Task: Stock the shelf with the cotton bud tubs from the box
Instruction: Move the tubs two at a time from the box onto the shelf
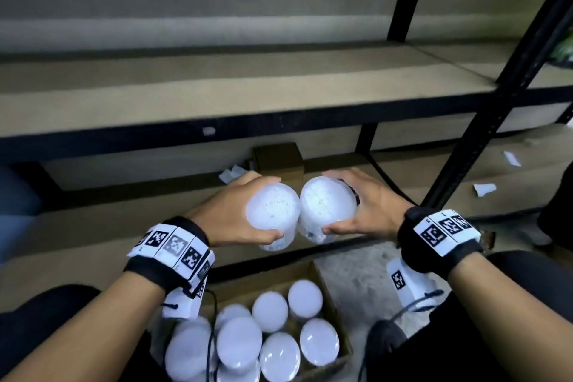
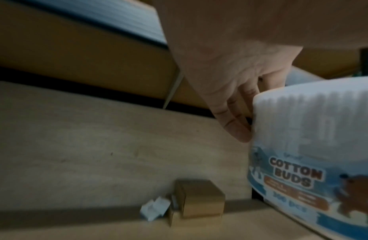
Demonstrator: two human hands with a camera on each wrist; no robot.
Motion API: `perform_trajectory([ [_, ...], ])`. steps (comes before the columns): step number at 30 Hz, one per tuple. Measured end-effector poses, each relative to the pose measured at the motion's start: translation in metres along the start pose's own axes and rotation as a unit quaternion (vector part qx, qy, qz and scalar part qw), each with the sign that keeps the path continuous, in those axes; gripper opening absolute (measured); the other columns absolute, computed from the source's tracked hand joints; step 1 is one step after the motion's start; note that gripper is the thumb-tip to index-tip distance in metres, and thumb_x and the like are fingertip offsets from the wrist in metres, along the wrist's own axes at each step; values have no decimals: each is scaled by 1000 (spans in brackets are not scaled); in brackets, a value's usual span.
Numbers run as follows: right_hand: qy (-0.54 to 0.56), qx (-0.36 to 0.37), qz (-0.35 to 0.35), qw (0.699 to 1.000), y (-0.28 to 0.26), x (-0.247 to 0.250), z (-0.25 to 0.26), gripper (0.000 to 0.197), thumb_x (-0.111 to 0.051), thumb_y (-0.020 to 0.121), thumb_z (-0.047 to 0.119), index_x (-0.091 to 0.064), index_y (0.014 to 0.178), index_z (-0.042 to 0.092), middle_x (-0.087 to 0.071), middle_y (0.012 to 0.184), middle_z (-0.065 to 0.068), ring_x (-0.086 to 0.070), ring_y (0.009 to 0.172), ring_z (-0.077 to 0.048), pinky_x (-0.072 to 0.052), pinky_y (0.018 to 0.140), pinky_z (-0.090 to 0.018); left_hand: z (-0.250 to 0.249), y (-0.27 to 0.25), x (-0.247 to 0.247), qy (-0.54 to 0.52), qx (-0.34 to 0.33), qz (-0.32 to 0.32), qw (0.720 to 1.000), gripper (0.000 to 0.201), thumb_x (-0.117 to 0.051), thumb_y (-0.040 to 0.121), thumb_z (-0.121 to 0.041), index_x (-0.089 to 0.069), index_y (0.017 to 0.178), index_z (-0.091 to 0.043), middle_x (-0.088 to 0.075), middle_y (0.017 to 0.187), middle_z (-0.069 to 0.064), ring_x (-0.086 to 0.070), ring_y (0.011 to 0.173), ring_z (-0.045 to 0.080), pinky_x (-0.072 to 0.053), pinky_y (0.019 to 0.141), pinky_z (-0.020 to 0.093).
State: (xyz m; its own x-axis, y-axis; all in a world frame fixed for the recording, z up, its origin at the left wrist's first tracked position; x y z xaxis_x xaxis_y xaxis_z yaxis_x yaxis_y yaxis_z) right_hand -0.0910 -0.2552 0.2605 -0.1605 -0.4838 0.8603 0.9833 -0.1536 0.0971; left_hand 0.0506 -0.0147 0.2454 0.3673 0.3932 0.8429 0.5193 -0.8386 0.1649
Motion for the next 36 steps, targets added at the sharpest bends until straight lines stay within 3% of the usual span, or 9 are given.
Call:
perform_trajectory([
  [6, 0, 64, -41, 997, 10, 81, 41, 92, -85, 58, 58, -46, 138, 36, -50, 128, 10, -49, 120, -7, -39, 107, -27, -44, 17, 82, 29, -70, -66, 995, 86, -72, 59, -65, -48, 137, -37, -47, 123, -22, -49, 114, -4, -40, 98, 18],
  [10, -34, 84, -62, 994, 20, 130, 66, 92, -82, 60, 60, -44, 141, 37, -49, 131, 12, -48, 120, -7, -38, 105, -23, -67, 33, 134, 65, -102, -96, 988, 80, -72, 64, -66, -48, 136, -40, -50, 121, -24, -50, 113, -3, -39, 94, 16],
  [14, -39, 81, -74, 993, 37, 169, 83, 98, -73, 55, 74, -43, 142, 40, -48, 130, 17, -51, 117, -5, -45, 100, -25, -79, 55, 176, 88, -106, -98, 986, 82, -67, 66, -72, -47, 138, -39, -49, 124, -24, -50, 114, -2, -41, 93, 20],
  [17, -45, 75, -76, 993, 55, 188, 88, 97, -73, 58, 72, -43, 143, 36, -47, 134, 15, -48, 120, -5, -42, 100, -24, -83, 76, 196, 94, -95, -90, 987, 83, -64, 65, -74, -48, 138, -37, -50, 128, -20, -50, 116, 1, -41, 97, 22],
  [22, -41, 51, -77, 995, 82, 196, 92, 80, -79, 71, 51, -50, 140, 23, -51, 135, 7, -50, 121, -10, -41, 101, -21, -73, 113, 205, 105, -43, -69, 991, 86, -67, 63, -73, -50, 138, -33, -50, 129, -13, -48, 119, 6, -39, 104, 26],
  [24, -39, 34, -76, 996, 92, 194, 88, 70, -79, 76, 45, -54, 136, 20, -55, 126, 6, -53, 114, -11, -40, 92, -15, -68, 126, 202, 106, -23, -63, 992, 95, -61, 56, -78, -50, 138, -32, -51, 132, -12, -48, 121, 7, -38, 106, 27],
  [28, -16, 2, -73, 997, 111, 185, 74, 82, -81, 72, 50, -49, 142, 20, -54, 137, 7, -51, 119, -8, -36, 95, -16, -53, 141, 191, 83, 12, -59, 995, 99, -64, 53, -78, -49, 139, -31, -50, 136, -10, -48, 122, 8, -38, 105, 27],
  [33, -45, -22, -65, 997, 127, 174, 59, 88, -78, 66, 62, -50, 140, 24, -53, 134, 1, -53, 117, -14, -42, 101, -26, -42, 151, 180, 48, 32, -71, 996, 72, -78, 71, -57, -54, 134, -32, -54, 127, -9, -53, 114, 9, -39, 93, 21],
  [36, -38, -28, -68, 997, 129, 172, 58, 81, -77, 68, 62, -55, 135, 23, -54, 130, -1, -56, 113, -17, -45, 101, -31, -40, 152, 176, 17, 44, -69, 996, 85, -72, 60, -71, -55, 133, -30, -53, 125, -9, -53, 115, 9, -39, 92, 20],
])
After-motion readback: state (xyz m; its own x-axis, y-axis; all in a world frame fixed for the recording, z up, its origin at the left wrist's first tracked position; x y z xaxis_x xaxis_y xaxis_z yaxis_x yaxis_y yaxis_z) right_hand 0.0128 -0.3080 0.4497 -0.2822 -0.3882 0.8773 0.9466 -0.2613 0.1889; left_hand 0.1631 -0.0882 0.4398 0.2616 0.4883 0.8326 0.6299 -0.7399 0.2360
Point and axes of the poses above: each hand's wrist, its own y-axis towards the middle knuckle, its own x-axis out of the back of the hand, z = x × y, the point moved 1 cm from there along y, towards the middle knuckle
